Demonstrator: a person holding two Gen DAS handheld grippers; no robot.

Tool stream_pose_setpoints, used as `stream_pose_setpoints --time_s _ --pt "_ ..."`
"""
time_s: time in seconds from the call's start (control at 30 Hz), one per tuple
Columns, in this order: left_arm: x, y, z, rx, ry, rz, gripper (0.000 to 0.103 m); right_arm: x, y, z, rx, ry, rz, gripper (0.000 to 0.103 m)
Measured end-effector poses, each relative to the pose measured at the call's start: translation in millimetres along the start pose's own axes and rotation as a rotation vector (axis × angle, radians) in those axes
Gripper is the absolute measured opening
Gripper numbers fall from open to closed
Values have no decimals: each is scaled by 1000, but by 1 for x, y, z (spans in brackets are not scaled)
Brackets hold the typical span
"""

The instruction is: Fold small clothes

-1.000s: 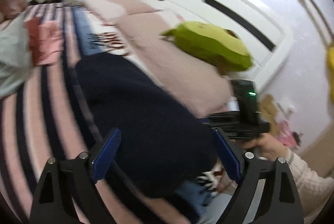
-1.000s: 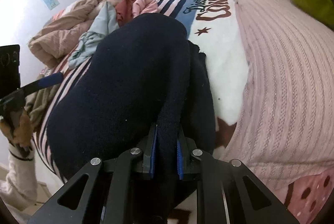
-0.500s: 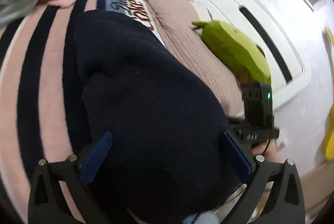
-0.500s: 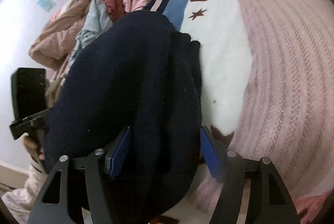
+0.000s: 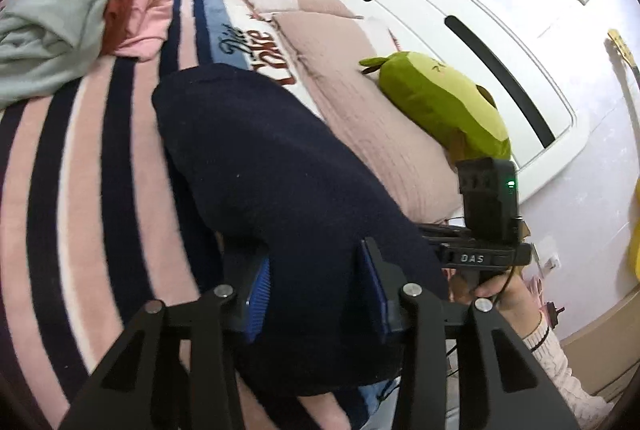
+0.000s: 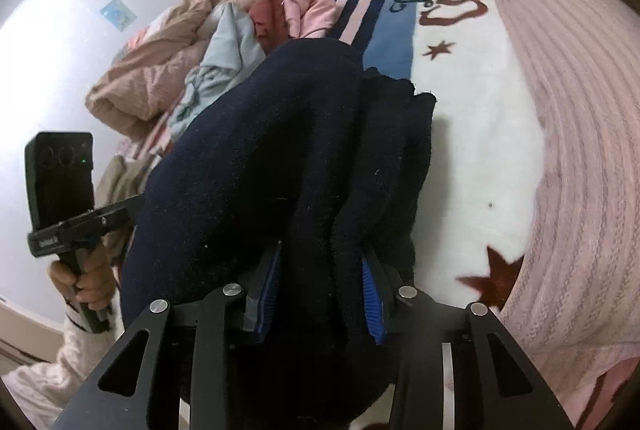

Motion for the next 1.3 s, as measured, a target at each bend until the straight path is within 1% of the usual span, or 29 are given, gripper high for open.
stream_pose_setpoints --time_s 0.03,0.07,0.1,0.13,0.17,0.2,0.23,0.27,0.3,0.33,0.37,0.43,0.47,0.5,0.53,0.57,0.6,0.63,0.7,0.73,0.83,0.87,0.97,1.03,1.07,1.1,1.2,1.3 --pt "1 5 -1 -22 2 -21 45 1 -1 2 -6 5 -18 33" --pt "3 10 -1 -54 5 -56 58 1 -4 4 -2 10 -24 37" --pt "5 13 -2 -71 11 -76 68 1 -8 4 3 13 -30 44" --pt "8 16 -3 -86 18 -84 85 1 -12 5 8 15 -38 50" --pt "14 20 -5 -91 32 -66 93 2 -19 6 17 19 -47 65" --pt "18 23 -7 -89 47 -48 94 4 -26 6 27 29 -61 80" --pt "24 25 -8 -91 61 -51 97 6 -34 7 38 40 -69 86" --pt "30 28 -10 -118 65 -89 98 10 -40 8 45 53 -52 90" --pt "34 31 -10 -141 68 -117 98 11 -43 7 47 61 -31 89" --pt "37 33 -10 -156 67 -135 100 12 -45 8 45 69 -4 89" --pt "40 34 -8 -163 52 -139 101 14 -46 10 38 76 33 89" --pt "44 36 -6 -171 35 -157 101 19 -48 12 30 94 94 85" --pt "50 37 -4 -188 30 -175 99 23 -50 12 36 106 125 82" --pt "53 37 -3 -198 28 -185 97 28 -52 11 53 117 158 79" --pt "54 36 -2 -198 20 -189 89 31 -54 11 67 121 178 75" --pt "55 31 0 -185 8 -186 81 34 -55 11 90 118 224 62" --pt "54 27 3 -171 0 -179 78 34 -54 11 101 104 258 54" --pt "51 23 5 -158 -6 -169 73 31 -53 11 93 77 277 51" --pt "41 13 11 -117 -20 -144 66 21 -45 11 72 32 287 40" --pt "37 10 14 -101 -24 -135 63 17 -40 12 67 15 291 38" --pt "12 -4 25 -48 -55 -111 59 10 -9 13 28 -8 314 27" --pt "-3 -9 30 -29 -79 -101 59 8 7 14 4 -20 334 26" --pt "-42 -20 38 27 -112 -64 59 0 56 21 -66 -86 354 26" --pt "-76 -23 41 56 -131 -34 59 0 87 28 -76 -117 389 26" --pt "-100 -25 41 76 -147 -13 59 1 109 33 -88 -131 417 26" --pt "-119 -27 41 92 -163 5 59 3 122 36 -100 -137 432 26" --pt "-178 -28 39 139 -205 80 59 12 183 48 -142 -149 491 26" --pt "-235 -22 37 152 -241 165 59 22 236 56 -186 -161 510 26"
Point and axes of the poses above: each gripper's, at about its wrist camera, not at the fingertips, and x roughly the way its jaws point, y to its left, z to its top, the point moved 4 cm from there along x, roughly the way its jaws point
